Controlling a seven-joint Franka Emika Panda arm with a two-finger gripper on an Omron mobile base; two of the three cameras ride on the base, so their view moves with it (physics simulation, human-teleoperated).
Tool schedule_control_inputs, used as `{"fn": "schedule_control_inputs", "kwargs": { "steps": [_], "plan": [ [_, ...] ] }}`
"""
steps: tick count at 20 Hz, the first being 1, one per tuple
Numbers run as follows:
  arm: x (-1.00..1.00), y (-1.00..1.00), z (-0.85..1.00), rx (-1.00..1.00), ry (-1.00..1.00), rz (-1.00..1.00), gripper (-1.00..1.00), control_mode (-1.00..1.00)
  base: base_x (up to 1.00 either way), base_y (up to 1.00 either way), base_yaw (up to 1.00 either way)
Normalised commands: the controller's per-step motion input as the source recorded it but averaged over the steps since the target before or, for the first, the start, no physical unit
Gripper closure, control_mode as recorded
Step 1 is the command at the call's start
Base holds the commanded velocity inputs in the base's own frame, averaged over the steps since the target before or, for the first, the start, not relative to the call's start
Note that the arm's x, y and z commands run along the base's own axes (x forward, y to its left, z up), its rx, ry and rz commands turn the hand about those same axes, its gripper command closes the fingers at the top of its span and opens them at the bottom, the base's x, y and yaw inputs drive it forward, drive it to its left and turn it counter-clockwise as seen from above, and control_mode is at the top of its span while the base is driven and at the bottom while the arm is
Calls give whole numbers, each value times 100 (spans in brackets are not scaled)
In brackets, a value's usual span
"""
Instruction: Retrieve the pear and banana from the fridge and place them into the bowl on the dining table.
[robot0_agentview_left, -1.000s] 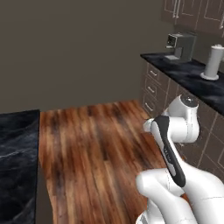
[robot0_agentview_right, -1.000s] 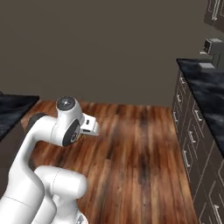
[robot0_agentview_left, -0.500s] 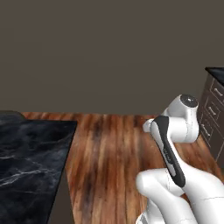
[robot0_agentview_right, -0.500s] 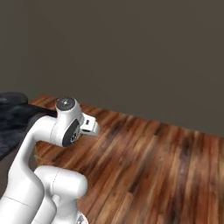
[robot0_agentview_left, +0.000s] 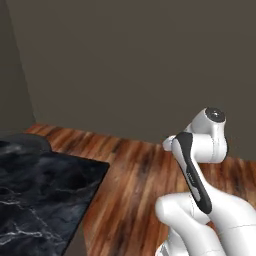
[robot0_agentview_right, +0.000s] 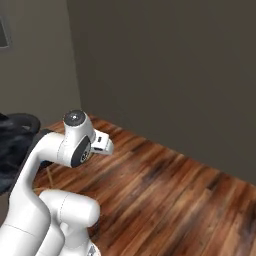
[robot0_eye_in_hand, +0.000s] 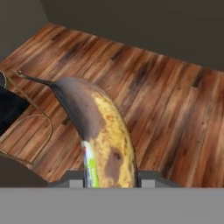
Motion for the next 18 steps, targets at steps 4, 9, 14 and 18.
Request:
{"fn": "schedule_control_inputs", "kwargs": {
  "steps": [4, 9, 14, 18],
  "plan": [
    [0, 0, 0, 0, 0, 0, 100, 100, 100, -5, 49],
    [0, 0, 0, 0, 0, 0, 100, 100, 100, -13, 53],
    [0, 0, 0, 0, 0, 0, 100, 100, 100, -24, 57],
    [0, 0, 0, 0, 0, 0, 100, 100, 100, -35, 58]
  ]
}}
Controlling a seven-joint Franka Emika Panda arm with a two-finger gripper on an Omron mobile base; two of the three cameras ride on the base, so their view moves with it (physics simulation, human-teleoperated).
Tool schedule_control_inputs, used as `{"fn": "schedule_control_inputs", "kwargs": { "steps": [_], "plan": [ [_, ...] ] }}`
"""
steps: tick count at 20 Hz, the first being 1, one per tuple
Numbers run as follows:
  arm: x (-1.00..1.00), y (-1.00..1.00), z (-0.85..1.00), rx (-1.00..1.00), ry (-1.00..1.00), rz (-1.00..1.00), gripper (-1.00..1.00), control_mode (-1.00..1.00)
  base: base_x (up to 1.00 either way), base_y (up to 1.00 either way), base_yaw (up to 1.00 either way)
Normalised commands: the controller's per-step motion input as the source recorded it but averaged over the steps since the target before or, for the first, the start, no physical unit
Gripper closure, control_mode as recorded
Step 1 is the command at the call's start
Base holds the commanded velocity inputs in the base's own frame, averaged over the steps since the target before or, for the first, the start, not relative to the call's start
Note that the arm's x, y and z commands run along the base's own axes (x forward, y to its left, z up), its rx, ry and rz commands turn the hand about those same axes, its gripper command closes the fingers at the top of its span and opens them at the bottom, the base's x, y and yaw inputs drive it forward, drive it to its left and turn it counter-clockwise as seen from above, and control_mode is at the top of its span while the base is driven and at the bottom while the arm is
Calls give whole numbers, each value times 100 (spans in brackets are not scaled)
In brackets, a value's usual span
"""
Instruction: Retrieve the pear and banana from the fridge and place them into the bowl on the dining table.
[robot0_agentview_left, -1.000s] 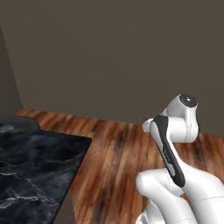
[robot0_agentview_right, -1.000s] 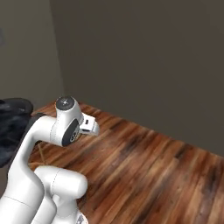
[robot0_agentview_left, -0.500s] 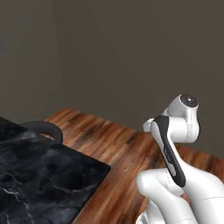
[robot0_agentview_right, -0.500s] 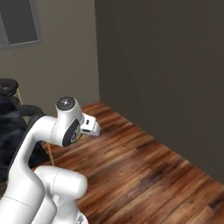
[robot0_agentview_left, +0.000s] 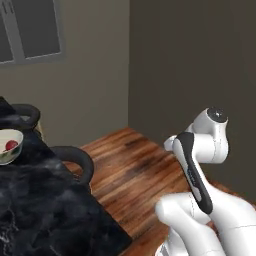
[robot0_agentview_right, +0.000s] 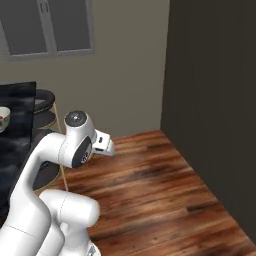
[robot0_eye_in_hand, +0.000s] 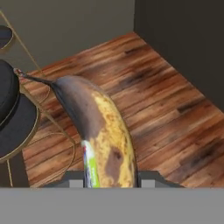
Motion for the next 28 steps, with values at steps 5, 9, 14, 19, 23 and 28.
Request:
{"fn": "schedule_control_inputs", "kwargs": {
  "steps": [5, 9, 14, 19, 23, 28],
  "plan": [
    [0, 0, 0, 0, 0, 0, 100, 100, 100, -33, 59],
    [0, 0, 0, 0, 0, 0, 100, 100, 100, -19, 64],
    [0, 0, 0, 0, 0, 0, 100, 100, 100, -24, 63],
    [0, 0, 0, 0, 0, 0, 100, 100, 100, -44, 59],
    [0, 0, 0, 0, 0, 0, 100, 100, 100, -59, 55],
    [0, 0, 0, 0, 0, 0, 100, 100, 100, -68, 51]
  ]
}}
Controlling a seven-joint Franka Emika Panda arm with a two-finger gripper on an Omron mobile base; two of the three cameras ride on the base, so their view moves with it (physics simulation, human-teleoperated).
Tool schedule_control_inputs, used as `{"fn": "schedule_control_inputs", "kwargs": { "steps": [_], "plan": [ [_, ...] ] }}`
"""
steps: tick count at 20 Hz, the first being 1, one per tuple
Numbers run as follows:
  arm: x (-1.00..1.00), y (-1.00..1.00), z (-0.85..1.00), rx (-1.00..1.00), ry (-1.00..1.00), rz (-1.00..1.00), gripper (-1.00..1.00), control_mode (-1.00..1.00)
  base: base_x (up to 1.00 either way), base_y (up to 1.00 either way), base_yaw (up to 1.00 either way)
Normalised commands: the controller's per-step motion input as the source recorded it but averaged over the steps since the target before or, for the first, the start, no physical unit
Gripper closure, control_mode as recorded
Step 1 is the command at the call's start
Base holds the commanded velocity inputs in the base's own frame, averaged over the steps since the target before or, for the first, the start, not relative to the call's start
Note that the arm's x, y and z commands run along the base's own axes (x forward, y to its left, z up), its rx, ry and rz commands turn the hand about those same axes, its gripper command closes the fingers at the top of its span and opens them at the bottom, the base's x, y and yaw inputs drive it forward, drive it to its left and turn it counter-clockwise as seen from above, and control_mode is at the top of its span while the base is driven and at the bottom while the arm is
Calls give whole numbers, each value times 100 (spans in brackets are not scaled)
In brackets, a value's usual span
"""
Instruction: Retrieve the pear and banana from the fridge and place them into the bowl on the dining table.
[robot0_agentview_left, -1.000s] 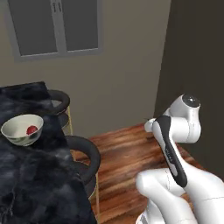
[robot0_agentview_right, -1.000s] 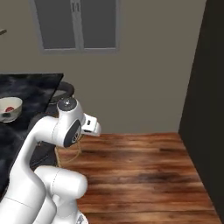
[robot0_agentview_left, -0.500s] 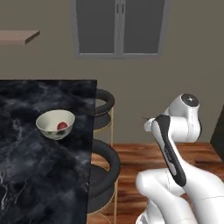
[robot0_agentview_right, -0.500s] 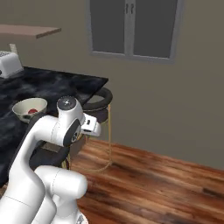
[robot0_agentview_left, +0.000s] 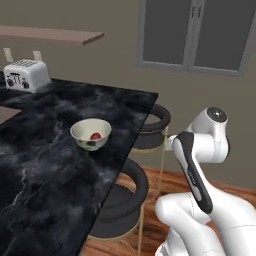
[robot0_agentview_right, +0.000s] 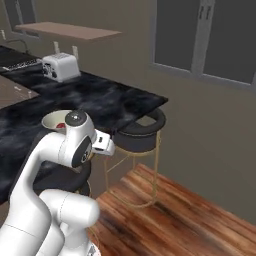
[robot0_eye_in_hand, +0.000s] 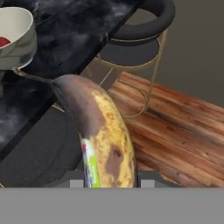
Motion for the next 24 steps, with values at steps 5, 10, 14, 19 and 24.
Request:
{"fn": "schedule_control_inputs", "kwargs": {
  "steps": [5, 10, 14, 19, 24],
  "plan": [
    [0, 0, 0, 0, 0, 0, 100, 100, 95, -82, 47],
    [0, 0, 0, 0, 0, 0, 100, 100, 86, -99, 43],
    [0, 0, 0, 0, 0, 0, 100, 100, 80, -100, 42],
    [0, 0, 0, 0, 0, 0, 100, 100, 64, -100, 42],
    [0, 0, 0, 0, 0, 0, 100, 100, 54, -100, 41]
  ]
}}
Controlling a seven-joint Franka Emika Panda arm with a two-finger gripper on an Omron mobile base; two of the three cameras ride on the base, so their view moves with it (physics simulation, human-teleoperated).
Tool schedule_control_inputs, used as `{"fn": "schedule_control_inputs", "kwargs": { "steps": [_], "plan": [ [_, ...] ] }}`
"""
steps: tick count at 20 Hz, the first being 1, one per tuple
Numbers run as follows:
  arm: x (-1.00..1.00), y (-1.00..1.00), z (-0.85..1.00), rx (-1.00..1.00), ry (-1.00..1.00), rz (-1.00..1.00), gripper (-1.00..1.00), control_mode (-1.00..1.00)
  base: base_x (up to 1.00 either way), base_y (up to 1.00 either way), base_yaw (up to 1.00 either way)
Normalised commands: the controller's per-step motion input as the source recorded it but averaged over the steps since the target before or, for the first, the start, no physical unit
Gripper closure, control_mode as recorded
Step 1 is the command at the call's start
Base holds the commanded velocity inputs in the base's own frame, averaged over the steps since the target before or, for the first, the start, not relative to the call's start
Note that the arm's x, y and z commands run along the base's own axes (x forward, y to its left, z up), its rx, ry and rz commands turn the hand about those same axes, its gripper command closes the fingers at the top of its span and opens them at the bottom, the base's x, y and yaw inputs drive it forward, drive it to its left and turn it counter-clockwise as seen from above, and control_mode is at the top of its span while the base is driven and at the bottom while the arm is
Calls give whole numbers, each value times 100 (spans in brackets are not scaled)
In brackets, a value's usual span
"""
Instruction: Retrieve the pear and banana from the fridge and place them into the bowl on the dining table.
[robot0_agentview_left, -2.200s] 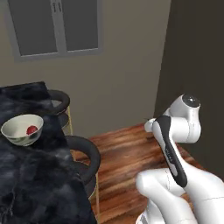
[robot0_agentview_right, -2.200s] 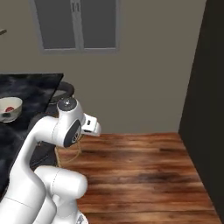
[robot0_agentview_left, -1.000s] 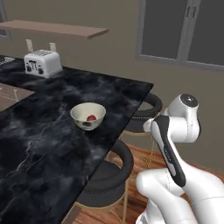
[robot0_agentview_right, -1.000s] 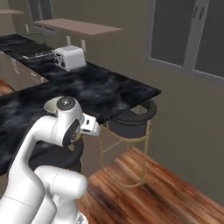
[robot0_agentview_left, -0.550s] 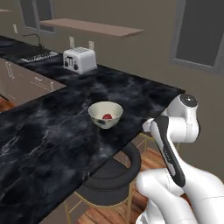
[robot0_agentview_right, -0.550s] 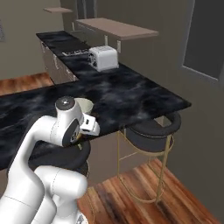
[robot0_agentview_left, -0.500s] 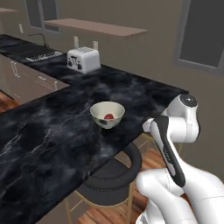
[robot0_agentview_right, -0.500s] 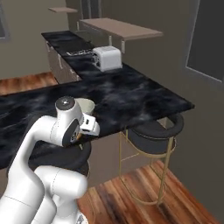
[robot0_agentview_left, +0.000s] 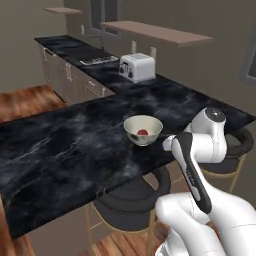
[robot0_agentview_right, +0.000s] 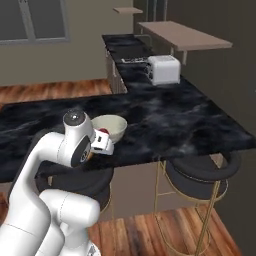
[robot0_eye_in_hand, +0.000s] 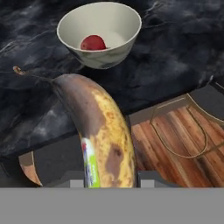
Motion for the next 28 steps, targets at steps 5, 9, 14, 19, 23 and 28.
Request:
{"fn": "schedule_control_inputs", "kwargs": {
  "steps": [5, 9, 14, 19, 23, 28],
  "plan": [
    [0, 0, 0, 0, 0, 0, 100, 100, 46, -100, 39],
    [0, 0, 0, 0, 0, 0, 100, 100, 27, -100, 35],
    [0, 0, 0, 0, 0, 0, 100, 100, 26, -100, 31],
    [0, 0, 0, 0, 0, 0, 100, 100, 31, -85, 23],
    [0, 0, 0, 0, 0, 0, 100, 100, 61, 11, 2],
    [0, 0, 0, 0, 0, 0, 100, 100, 36, 33, 0]
  ]
}}
